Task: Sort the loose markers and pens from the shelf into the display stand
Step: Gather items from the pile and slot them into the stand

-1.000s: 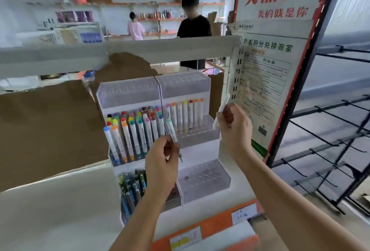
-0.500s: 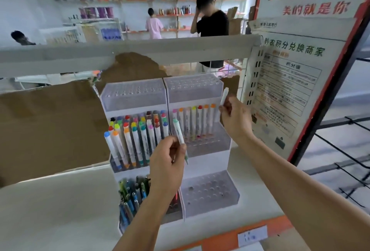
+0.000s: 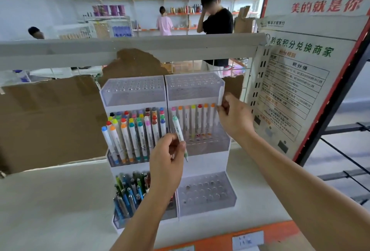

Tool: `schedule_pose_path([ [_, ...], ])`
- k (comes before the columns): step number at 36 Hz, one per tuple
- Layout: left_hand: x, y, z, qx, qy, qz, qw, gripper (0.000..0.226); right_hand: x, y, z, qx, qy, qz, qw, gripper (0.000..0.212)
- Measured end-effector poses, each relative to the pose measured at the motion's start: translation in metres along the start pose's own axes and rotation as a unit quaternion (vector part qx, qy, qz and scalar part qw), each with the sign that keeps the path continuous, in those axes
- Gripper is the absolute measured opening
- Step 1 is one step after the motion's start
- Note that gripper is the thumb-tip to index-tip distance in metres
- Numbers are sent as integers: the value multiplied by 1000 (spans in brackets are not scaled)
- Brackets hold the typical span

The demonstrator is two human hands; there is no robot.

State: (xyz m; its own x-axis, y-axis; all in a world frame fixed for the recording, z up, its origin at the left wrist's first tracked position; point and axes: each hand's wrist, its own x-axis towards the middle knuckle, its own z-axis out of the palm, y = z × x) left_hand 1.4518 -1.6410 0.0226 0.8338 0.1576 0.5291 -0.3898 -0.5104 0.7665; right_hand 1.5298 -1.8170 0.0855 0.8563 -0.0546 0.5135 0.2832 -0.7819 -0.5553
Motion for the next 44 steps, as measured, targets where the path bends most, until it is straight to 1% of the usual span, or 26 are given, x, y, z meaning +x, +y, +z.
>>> schedule_pose_path([
  [2, -1, 0, 0, -4, 2, -2, 1000, 10, -1, 4, 1, -6, -7, 2, 1000, 13],
  [6, -3, -1, 2, 0, 7, -2, 1000, 9, -1, 14, 7, 6, -23, 45, 999, 11],
  [11, -3, 0, 3, 1, 10, -1, 1000, 10, 4, 9, 11, 14, -35, 52, 998, 7],
  [14, -2, 1, 3, -9, 11, -8, 1000, 11, 5, 7, 13, 21, -27, 72, 997, 5],
  [18, -3, 3, 3, -16, 12, -10, 1000, 7, 2, 4, 10, -44, -18, 57, 997, 7],
  [21, -5, 5, 4, -18, 13, -12, 1000, 3, -4, -1, 9, -137, -51, 13, 989, 3],
  [22, -5, 6, 4, -18, 13, -14, 1000, 4, -6, 0, 11, -152, -64, 9, 986, 7],
  [23, -6, 5, 3, -17, 13, -14, 1000, 4, -8, 2, 13, -145, -69, 17, 987, 10],
  [27, -7, 7, 1, -15, 21, -12, 1000, 5, -11, 6, 16, -52, -61, 75, 994, 14],
  [31, -7, 9, -1, -11, 20, -12, 1000, 4, -7, 4, 13, -73, -71, 75, 992, 11],
  [35, -8, 9, -2, -5, 17, -15, 1000, 5, 0, 6, 5, -62, -49, 91, 993, 11],
  [40, -11, 13, -1, -12, 14, -24, 1000, 5, 5, 1, 4, -116, -99, 74, 986, 8],
  [42, -12, 13, -1, -11, 13, -22, 1000, 5, 3, 1, 6, -131, -105, 79, 983, 5],
  [44, -12, 12, -1, -8, 14, -20, 1000, 6, 0, 2, 10, -147, -95, 83, 981, 8],
])
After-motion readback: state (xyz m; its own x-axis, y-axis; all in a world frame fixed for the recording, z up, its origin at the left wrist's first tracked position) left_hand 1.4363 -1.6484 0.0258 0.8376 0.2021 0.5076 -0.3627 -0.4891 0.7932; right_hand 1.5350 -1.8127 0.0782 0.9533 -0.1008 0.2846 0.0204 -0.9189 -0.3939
